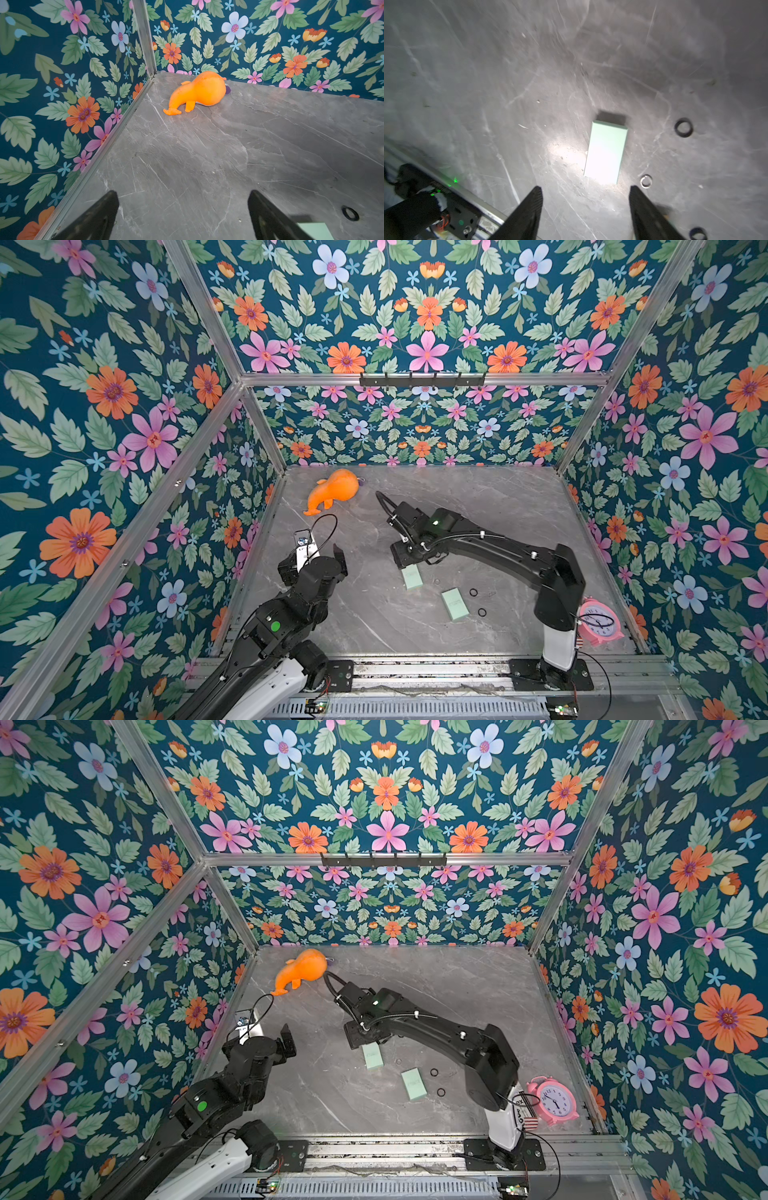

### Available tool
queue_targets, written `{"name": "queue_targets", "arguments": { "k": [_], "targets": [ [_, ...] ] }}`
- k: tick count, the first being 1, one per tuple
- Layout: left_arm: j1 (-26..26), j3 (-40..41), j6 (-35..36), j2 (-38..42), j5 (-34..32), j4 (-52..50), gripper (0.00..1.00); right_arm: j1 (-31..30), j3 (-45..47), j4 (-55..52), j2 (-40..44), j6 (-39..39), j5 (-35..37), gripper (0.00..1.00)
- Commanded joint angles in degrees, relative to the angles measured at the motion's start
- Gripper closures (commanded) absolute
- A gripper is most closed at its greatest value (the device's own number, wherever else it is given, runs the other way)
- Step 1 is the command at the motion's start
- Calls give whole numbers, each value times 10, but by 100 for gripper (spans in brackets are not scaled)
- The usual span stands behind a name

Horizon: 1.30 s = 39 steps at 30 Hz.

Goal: Take the rings out of the lift-off lid box
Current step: Close the lid on the jewelry box, then reset both arms

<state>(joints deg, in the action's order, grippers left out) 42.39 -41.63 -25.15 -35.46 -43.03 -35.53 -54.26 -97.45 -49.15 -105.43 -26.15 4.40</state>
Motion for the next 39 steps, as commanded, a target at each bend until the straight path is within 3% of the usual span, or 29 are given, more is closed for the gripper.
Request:
{"name": "queue_targets", "arguments": {
  "k": [1, 3, 8, 14, 19, 27, 31, 36, 39],
  "targets": [
    [-1, -13, 31, -36, 48, 44, 0, 10, 53, 24, 64, 50, 53, 7],
    [-1, -13, 50, -52, 55, 76, 0, 26, 107, 56, 123, 56, 50, 0],
    [-1, 41, 114, -48, 75, 207, 0, 117, 267, 139, 261, 48, 5, 0],
    [-1, 95, 135, -52, 66, 313, 0, 230, 419, 201, 419, 72, 17, 0],
    [-18, 162, 172, -73, 49, 427, 0, 352, 516, 236, 492, 89, 27, 0],
    [-99, 158, 153, -165, 87, 484, 0, 409, 598, 346, 493, 117, 99, 0],
    [-168, 163, 141, -216, 129, 509, 0, 418, 636, 427, 496, 183, 182, 0],
    [-251, 180, 128, -259, 180, 553, 0, 448, 686, 525, 469, 222, 141, 0],
    [-263, 180, 130, -278, 187, 578, 0, 453, 729, 632, 439, 232, 134, 0]
  ]
}}
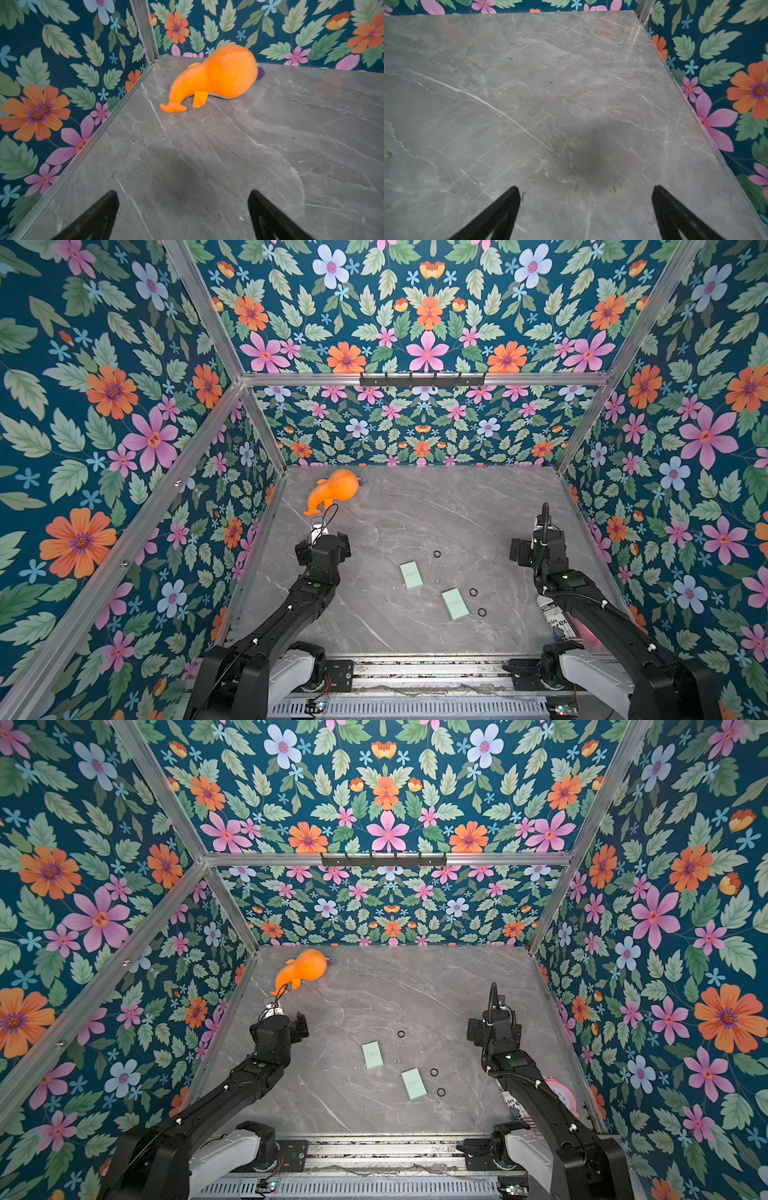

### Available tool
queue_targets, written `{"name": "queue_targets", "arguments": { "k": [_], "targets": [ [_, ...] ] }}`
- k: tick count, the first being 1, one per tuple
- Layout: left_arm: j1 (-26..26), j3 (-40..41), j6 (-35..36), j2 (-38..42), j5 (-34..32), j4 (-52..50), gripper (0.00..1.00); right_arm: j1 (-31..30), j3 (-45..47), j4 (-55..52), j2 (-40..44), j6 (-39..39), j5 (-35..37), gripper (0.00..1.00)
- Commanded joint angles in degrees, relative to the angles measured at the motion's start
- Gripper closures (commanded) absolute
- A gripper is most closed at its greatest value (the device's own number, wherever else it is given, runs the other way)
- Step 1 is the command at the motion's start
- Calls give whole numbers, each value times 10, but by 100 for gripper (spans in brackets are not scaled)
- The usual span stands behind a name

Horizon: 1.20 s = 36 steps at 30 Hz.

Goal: Take the rings out of the lift-off lid box
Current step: Reset both arms

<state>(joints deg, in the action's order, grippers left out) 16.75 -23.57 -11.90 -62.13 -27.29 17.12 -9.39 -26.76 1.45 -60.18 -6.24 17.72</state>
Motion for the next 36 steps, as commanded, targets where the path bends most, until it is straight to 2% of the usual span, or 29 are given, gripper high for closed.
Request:
{"name": "queue_targets", "arguments": {
  "k": [1, 4, 9, 13, 14, 19, 21, 23, 25, 27, 29, 36],
  "targets": [
    [-8, 3, 7, -19, 24, 63, 0, 4, 35, 164, -20, 36, 9, 0],
    [-24, 0, 11, -42, 20, 88, 0, 7, 80, 301, -57, 40, 14, 0],
    [-42, 6, 51, -71, 33, 142, 0, 11, 82, 388, -126, 55, -9, 0],
    [-62, 35, 54, -104, 40, 182, 0, 33, 74, 400, -146, 71, -49, 1],
    [-66, 40, 51, -109, 44, 193, 0, 46, 81, 417, -151, 67, -68, 0],
    [-76, 38, 55, -136, 90, 224, 0, 67, 115, 541, -204, 51, -69, 0],
    [-84, 41, 54, -145, 102, 237, 0, 74, 112, 535, -218, 35, -69, 0],
    [-95, 44, 54, -154, 120, 254, 0, 77, 110, 574, -244, 39, -62, 0],
    [-103, 43, 48, -159, 127, 264, 0, 78, 99, 511, -224, 26, -68, 0],
    [-108, 43, 46, -166, 136, 282, 0, 81, 104, 551, -240, 31, -68, 0],
    [-109, 41, 49, -178, 140, 302, 0, 89, 96, 510, -227, 18, -79, 0],
    [-111, 24, 55, -205, 139, 318, 0, 91, 101, 533, -234, 22, -79, 0]
  ]
}}
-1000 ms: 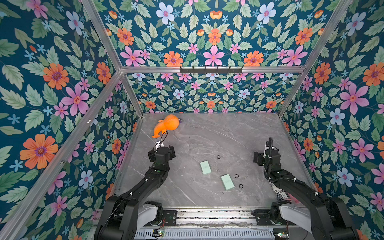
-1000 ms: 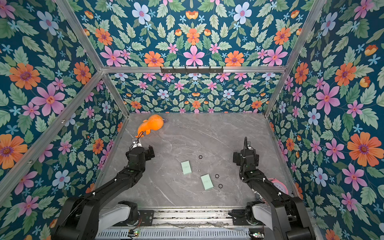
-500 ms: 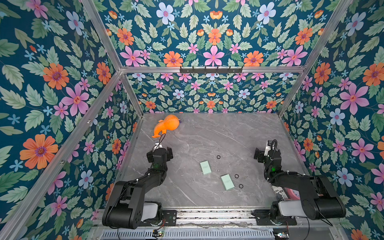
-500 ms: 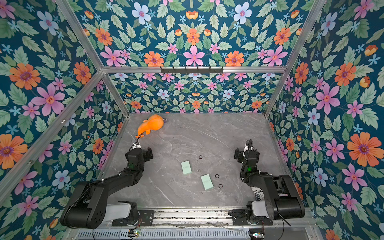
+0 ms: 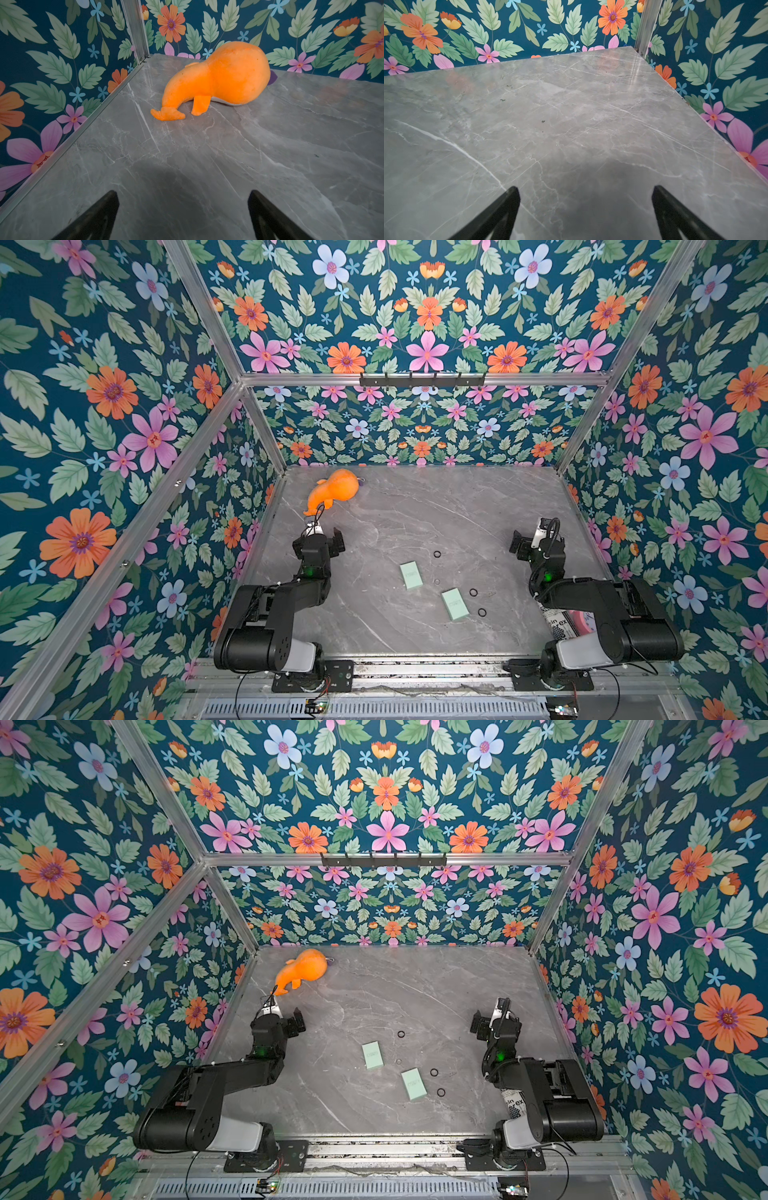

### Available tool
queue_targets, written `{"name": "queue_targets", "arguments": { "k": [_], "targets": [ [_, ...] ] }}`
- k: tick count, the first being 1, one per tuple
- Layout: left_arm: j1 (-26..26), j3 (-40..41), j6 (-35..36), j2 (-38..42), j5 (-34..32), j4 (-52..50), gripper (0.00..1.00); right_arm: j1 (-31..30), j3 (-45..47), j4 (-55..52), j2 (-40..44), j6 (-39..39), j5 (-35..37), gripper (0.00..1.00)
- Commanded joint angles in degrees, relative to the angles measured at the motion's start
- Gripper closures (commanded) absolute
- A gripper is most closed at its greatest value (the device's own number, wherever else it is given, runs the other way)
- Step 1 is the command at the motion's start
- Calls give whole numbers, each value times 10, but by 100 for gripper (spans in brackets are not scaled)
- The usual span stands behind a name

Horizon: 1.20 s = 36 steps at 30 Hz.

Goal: Take the rings out of the lift-off lid box
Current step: Reset both arms

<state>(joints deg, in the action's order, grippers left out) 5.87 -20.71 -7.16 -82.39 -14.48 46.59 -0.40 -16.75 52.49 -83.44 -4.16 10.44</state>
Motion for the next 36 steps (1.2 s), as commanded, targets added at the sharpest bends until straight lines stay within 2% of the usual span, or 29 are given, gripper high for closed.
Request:
{"name": "queue_targets", "arguments": {
  "k": [1, 8, 12, 14, 16, 17, 19, 22, 26, 36],
  "targets": [
    [-2, -5, 10, -5, 16, 24, 0, 1, 0, 22, -1, 1, -5, 0],
    [-46, 1, -3, -2, 109, 34, 0, 1, 2, 25, -1, 2, -2, 0],
    [-58, -6, -2, -8, 140, 28, 0, 1, 2, 25, -1, 2, -3, 0],
    [-59, -2, 33, -6, 162, 38, 0, 1, 2, 26, -1, 2, -2, 0],
    [-62, 36, 42, 3, 119, 121, 0, 1, 3, 26, -1, 2, -2, 0],
    [-69, 35, 32, 4, 123, 110, 0, 1, 3, 26, -1, 2, -2, 0],
    [-69, 27, 62, -4, 165, 111, 0, 1, 3, 27, -1, 2, -2, 0],
    [-73, 38, 53, -29, 140, 164, 0, 1, 3, 26, -1, 2, -2, 0],
    [-63, 31, 76, -97, 153, 213, 0, 1, 3, 27, -1, 2, -2, 0],
    [-61, 37, 69, -93, 136, 219, 0, 1, 1, 24, -1, -1, 3, 0]
  ]
}}
